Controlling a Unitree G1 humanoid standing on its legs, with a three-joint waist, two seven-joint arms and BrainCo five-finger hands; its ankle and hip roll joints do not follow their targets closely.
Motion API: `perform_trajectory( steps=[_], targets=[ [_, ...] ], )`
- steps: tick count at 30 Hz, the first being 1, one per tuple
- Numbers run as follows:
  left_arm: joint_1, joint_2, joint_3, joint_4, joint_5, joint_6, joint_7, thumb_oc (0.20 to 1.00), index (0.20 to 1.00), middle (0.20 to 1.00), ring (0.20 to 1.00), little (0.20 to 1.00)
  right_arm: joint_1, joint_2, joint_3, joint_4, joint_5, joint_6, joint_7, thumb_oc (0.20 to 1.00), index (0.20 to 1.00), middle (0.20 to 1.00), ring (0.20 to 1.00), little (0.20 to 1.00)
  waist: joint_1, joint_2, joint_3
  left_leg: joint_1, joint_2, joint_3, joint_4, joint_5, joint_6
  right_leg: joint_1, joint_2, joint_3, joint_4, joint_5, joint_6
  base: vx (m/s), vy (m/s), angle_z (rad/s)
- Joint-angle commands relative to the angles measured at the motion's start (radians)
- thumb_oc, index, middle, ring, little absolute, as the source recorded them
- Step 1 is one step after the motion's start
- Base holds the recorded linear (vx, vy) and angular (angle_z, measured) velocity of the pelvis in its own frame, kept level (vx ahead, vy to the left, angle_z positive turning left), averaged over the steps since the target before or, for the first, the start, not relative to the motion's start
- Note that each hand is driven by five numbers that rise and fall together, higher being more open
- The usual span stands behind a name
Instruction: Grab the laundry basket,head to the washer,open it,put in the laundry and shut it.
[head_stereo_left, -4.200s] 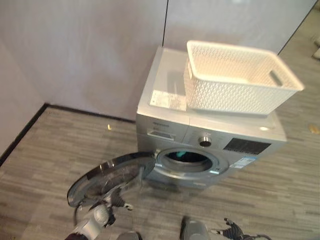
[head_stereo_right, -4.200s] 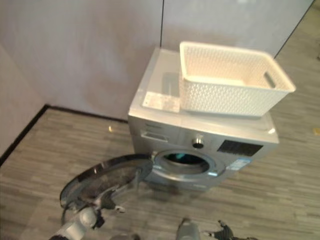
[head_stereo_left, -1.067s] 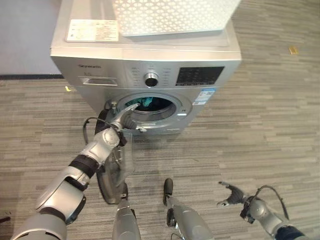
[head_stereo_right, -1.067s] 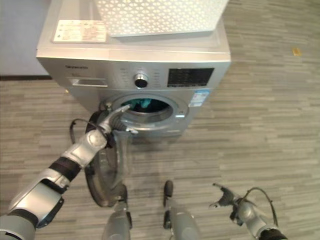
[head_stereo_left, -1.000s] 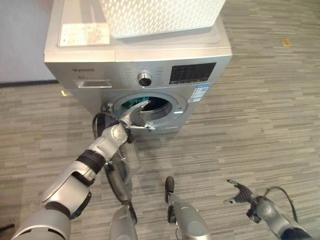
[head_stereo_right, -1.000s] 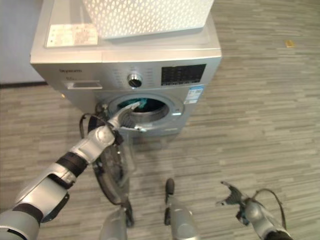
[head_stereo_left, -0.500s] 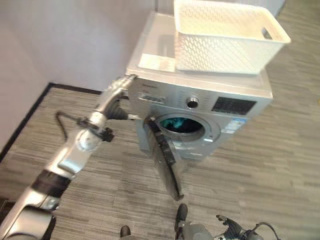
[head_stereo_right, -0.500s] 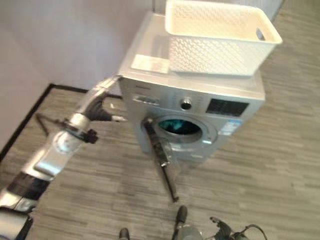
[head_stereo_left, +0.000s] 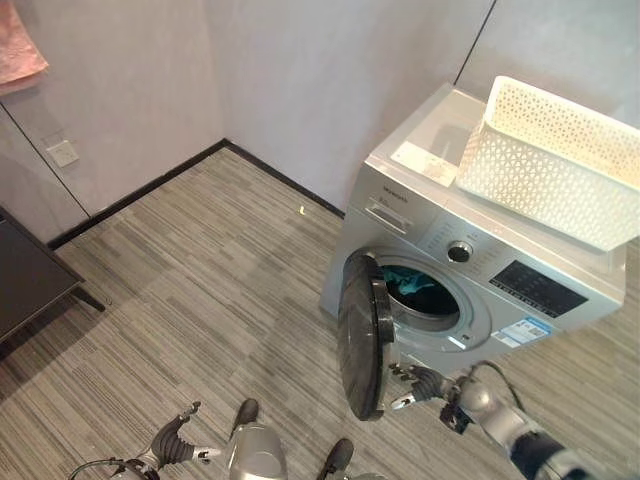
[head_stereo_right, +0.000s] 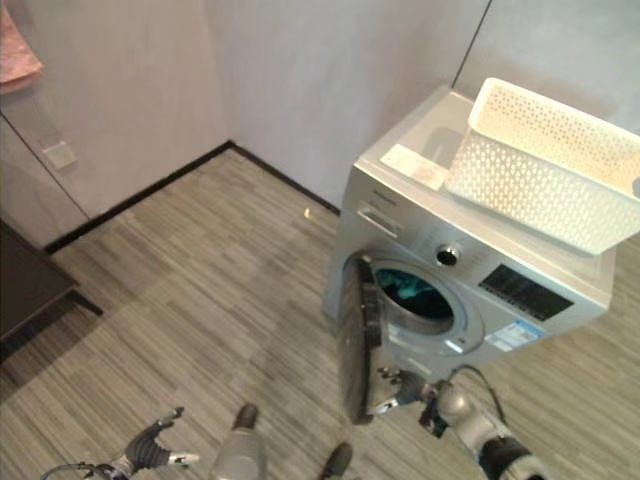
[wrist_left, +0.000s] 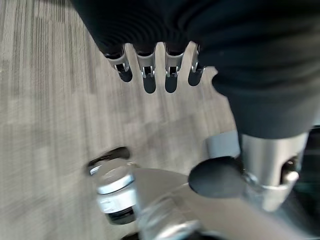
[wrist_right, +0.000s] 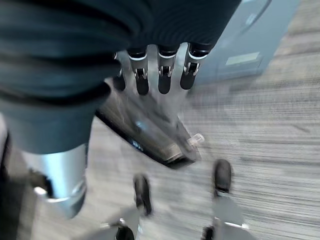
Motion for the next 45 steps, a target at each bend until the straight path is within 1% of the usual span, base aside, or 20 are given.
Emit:
perform_trajectory(
  steps=[1,6,12,13,14,15,17,19,21,25,29,30,31,33,36,38,39,40,41,45],
  targets=[
    [-0.086,0.047,-0.098,0.095,-0.007,-0.009,0.059,1.000,1.000,1.000,1.000,1.000,-0.040,0.169,0.052,-0.017,0.068,-0.032,0.034,1.000,1.000,1.000,1.000,1.000,0.050,-0.039,-0.061,-0.132,-0.033,-0.014,0.064,0.047,0.068,0.122,-0.050,0.002,0.114,-0.220,0.068,0.19,0.178,-0.21],
    [-0.136,0.017,-0.117,0.209,-0.069,-0.004,0.101,1.000,1.000,1.000,1.000,1.000,-0.034,0.221,0.069,0.032,0.044,-0.034,0.007,1.000,1.000,1.000,1.000,1.000,0.045,-0.040,-0.102,-0.075,-0.069,0.015,0.029,0.033,0.096,0.128,-0.093,0.007,0.128,-0.205,0.094,0.14,0.156,-0.07],
    [-0.150,-0.012,-0.078,0.307,-0.120,-0.011,0.143,1.000,1.000,1.000,1.000,1.000,0.001,0.070,0.031,-0.097,0.043,-0.035,0.049,1.000,1.000,1.000,1.000,1.000,-0.005,-0.038,-0.135,-0.027,-0.089,0.048,-0.008,0.023,0.112,0.115,-0.121,0.026,0.131,-0.184,0.121,0.03,0.088,-0.14],
    [-0.144,-0.013,-0.067,0.315,-0.125,-0.014,0.144,1.000,1.000,1.000,1.000,1.000,-0.007,0.006,0.020,-0.155,0.076,-0.039,0.072,1.000,1.000,1.000,1.000,1.000,-0.016,-0.040,-0.141,-0.021,-0.090,0.052,-0.008,0.019,0.114,0.112,-0.124,0.032,0.130,-0.180,0.125,0.00,0.058,-0.26],
    [-0.129,-0.028,-0.050,0.331,-0.141,-0.020,0.141,1.000,1.000,1.000,1.000,1.000,-0.029,-0.138,0.002,-0.292,0.209,-0.026,0.132,1.000,1.000,1.000,1.000,1.000,-0.031,-0.033,-0.152,-0.005,-0.092,0.064,-0.013,0.015,0.115,0.108,-0.129,0.042,0.130,-0.176,0.132,0.00,0.069,-0.20],
    [-0.121,-0.041,-0.045,0.350,-0.150,-0.024,0.138,1.000,1.000,1.000,1.000,1.000,-0.052,-0.215,-0.012,-0.371,0.307,-0.020,0.157,1.000,1.000,1.000,1.000,1.000,-0.039,-0.031,-0.158,0.003,-0.091,0.073,-0.016,0.016,0.114,0.109,-0.132,0.046,0.128,-0.172,0.135,0.01,0.065,-0.16],
    [-0.115,-0.066,-0.040,0.388,-0.168,-0.032,0.130,1.000,1.000,1.000,1.000,1.000,-0.089,-0.336,-0.053,-0.511,0.483,-0.016,0.176,1.000,1.000,1.000,1.000,1.000,-0.050,-0.023,-0.167,0.016,-0.090,0.085,-0.024,0.019,0.113,0.113,-0.135,0.049,0.123,-0.167,0.142,0.01,0.036,-0.39],
    [-0.104,-0.081,-0.034,0.409,-0.180,-0.038,0.123,1.000,1.000,1.000,1.000,1.000,-0.124,-0.393,-0.137,-0.604,0.644,-0.033,0.160,1.000,1.000,1.000,1.000,1.000,-0.063,-0.018,-0.180,0.022,-0.089,0.090,-0.028,0.020,0.113,0.114,-0.139,0.045,0.122,-0.162,0.148,0.01,0.038,-0.31],
    [-0.106,-0.091,-0.048,0.437,-0.182,-0.044,0.123,1.000,1.000,1.000,1.000,1.000,-0.158,-0.332,-0.224,-0.590,0.717,-0.088,0.070,1.000,1.000,1.000,1.000,1.000,-0.061,-0.011,-0.187,0.029,-0.093,0.089,-0.034,0.020,0.115,0.119,-0.142,0.040,0.121,-0.159,0.152,0.00,0.034,-0.16],
    [-0.129,-0.088,-0.101,0.473,-0.219,-0.043,0.167,1.000,1.000,1.000,1.000,1.000,-0.330,-0.053,-0.244,-0.419,0.699,-0.191,-0.168,1.000,1.000,1.000,1.000,1.000,-0.018,-0.014,-0.190,0.021,-0.101,0.071,-0.035,0.019,0.121,0.119,-0.149,0.021,0.126,-0.155,0.152,-0.02,0.038,0.02],
    [-0.144,-0.060,-0.135,0.458,-0.277,-0.040,0.190,1.000,1.000,1.000,1.000,1.000,-0.563,0.101,-0.160,-0.165,0.650,-0.163,-0.242,1.000,1.000,1.000,1.000,1.000,0.041,-0.037,-0.170,0.006,-0.105,0.036,-0.031,0.021,0.124,0.126,-0.148,-0.007,0.129,-0.156,0.149,-0.01,0.014,0.26],
    [-0.145,-0.060,-0.134,0.458,-0.277,-0.040,0.190,1.000,1.000,1.000,1.000,1.000,-0.566,0.101,-0.160,-0.163,0.651,-0.164,-0.241,1.000,1.000,1.000,1.000,1.000,0.038,-0.038,-0.172,0.000,-0.106,0.034,-0.030,0.024,0.125,0.123,-0.148,-0.009,0.126,-0.152,0.149,-0.02,-0.021,0.63],
    [-0.154,-0.045,-0.158,0.455,-0.295,-0.039,0.193,1.000,1.000,1.000,1.000,1.000,-0.627,0.189,-0.146,-0.014,0.660,-0.143,-0.252,1.000,1.000,1.000,1.000,1.000,0.084,-0.054,-0.154,-0.017,-0.112,0.001,-0.027,0.027,0.125,0.129,-0.146,-0.037,0.127,-0.155,0.147,-0.02,-0.021,0.69],
    [-0.156,-0.042,-0.165,0.451,-0.300,-0.037,0.190,1.000,1.000,1.000,1.000,1.000,-0.652,0.202,-0.140,0.033,0.659,-0.134,-0.258,1.000,1.000,1.000,1.000,1.000,0.094,-0.061,-0.151,-0.031,-0.116,-0.013,-0.026,0.032,0.127,0.126,-0.145,-0.049,0.124,-0.152,0.147,-0.01,-0.009,0.57],
    [-0.168,-0.005,-0.198,0.426,-0.313,-0.028,0.177,1.000,1.000,1.000,1.000,1.000,-0.709,0.274,-0.163,0.264,0.647,-0.097,-0.287,1.000,1.000,1.000,1.000,1.000,0.169,-0.088,-0.122,-0.085,-0.137,-0.087,-0.020,0.045,0.121,0.128,-0.136,-0.120,0.125,-0.167,0.142,0.02,-0.033,0.75],
    [-0.174,0.006,-0.202,0.431,-0.311,-0.026,0.176,1.000,1.000,1.000,1.000,1.000,-0.725,0.285,-0.182,0.316,0.654,-0.096,-0.293,1.000,1.000,1.000,1.000,1.000,0.184,-0.095,-0.115,-0.102,-0.144,-0.107,-0.018,0.050,0.119,0.127,-0.132,-0.140,0.124,-0.173,0.140,0.04,-0.029,0.85],
    [-0.189,0.019,-0.214,0.440,-0.309,-0.022,0.176,1.000,1.000,1.000,1.000,1.000,-0.730,0.300,-0.231,0.417,0.681,-0.092,-0.315,1.000,1.000,1.000,1.000,1.000,0.213,-0.101,-0.100,-0.134,-0.157,-0.137,-0.014,0.057,0.115,0.121,-0.125,-0.166,0.123,-0.179,0.136,0.02,-0.015,0.77],
    [-0.190,0.019,-0.214,0.440,-0.309,-0.021,0.176,1.000,1.000,1.000,1.000,1.000,-0.732,0.301,-0.232,0.419,0.681,-0.093,-0.314,1.000,1.000,1.000,1.000,1.000,0.211,-0.102,-0.100,-0.136,-0.158,-0.139,-0.013,0.057,0.115,0.120,-0.125,-0.167,0.123,-0.180,0.136,0.12,-0.099,0.66],
    [-0.203,0.026,-0.227,0.455,-0.307,-0.016,0.180,1.000,1.000,1.000,1.000,1.000,-0.737,0.320,-0.298,0.501,0.738,-0.093,-0.347,1.000,1.000,1.000,1.000,1.000,0.235,-0.110,-0.087,-0.155,-0.167,-0.169,-0.015,0.040,0.106,0.118,-0.111,-0.175,0.123,-0.214,0.131,0.09,-0.090,0.69],
    [-0.253,0.030,-0.275,0.457,-0.302,-0.006,0.193,1.000,1.000,1.000,1.000,1.000,-0.708,0.394,-0.440,0.583,0.896,-0.121,-0.415,1.000,1.000,1.000,1.000,1.000,0.284,-0.094,-0.041,-0.207,-0.189,-0.213,0.005,0.043,0.101,0.098,-0.101,-0.212,0.131,-0.236,0.118,0.01,-0.029,0.28]
  ],
)
